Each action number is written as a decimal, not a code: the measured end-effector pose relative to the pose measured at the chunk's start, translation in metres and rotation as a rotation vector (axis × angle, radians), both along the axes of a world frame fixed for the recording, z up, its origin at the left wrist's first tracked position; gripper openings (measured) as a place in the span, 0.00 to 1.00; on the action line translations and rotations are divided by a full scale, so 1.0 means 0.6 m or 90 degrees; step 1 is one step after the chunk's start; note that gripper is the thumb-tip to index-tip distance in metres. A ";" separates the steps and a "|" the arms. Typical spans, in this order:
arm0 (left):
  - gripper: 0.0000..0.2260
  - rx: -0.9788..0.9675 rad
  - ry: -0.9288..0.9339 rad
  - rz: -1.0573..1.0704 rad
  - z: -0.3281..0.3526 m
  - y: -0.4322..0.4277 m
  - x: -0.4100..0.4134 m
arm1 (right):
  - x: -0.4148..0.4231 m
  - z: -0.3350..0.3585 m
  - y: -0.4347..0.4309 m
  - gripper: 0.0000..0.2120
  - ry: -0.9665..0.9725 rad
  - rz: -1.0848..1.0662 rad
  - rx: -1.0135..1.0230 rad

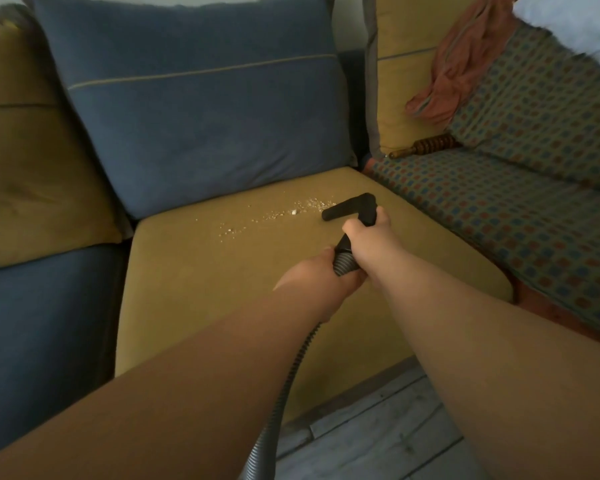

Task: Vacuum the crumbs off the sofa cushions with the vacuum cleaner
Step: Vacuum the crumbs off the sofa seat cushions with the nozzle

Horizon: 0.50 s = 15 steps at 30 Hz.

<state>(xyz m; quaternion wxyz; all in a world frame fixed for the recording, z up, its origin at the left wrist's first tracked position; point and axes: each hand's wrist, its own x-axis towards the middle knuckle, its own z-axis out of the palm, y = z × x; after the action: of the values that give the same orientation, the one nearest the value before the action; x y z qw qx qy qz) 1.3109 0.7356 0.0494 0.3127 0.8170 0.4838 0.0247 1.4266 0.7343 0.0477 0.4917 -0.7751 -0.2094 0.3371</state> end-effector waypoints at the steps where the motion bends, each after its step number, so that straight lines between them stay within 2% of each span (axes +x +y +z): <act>1: 0.26 -0.003 0.001 0.000 0.000 -0.001 -0.003 | -0.003 0.000 -0.001 0.33 0.002 0.004 -0.003; 11: 0.26 -0.002 0.016 0.024 0.001 -0.007 -0.052 | -0.050 -0.001 -0.004 0.34 0.017 0.039 0.011; 15: 0.22 0.011 0.016 0.035 0.002 -0.014 -0.082 | -0.079 -0.003 -0.006 0.34 0.023 0.046 0.012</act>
<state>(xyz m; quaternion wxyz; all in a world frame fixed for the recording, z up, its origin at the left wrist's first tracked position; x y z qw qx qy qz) 1.2618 0.7270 0.0506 0.2986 0.8063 0.5099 0.0273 1.3795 0.7309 0.0461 0.4900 -0.7562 -0.2315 0.3668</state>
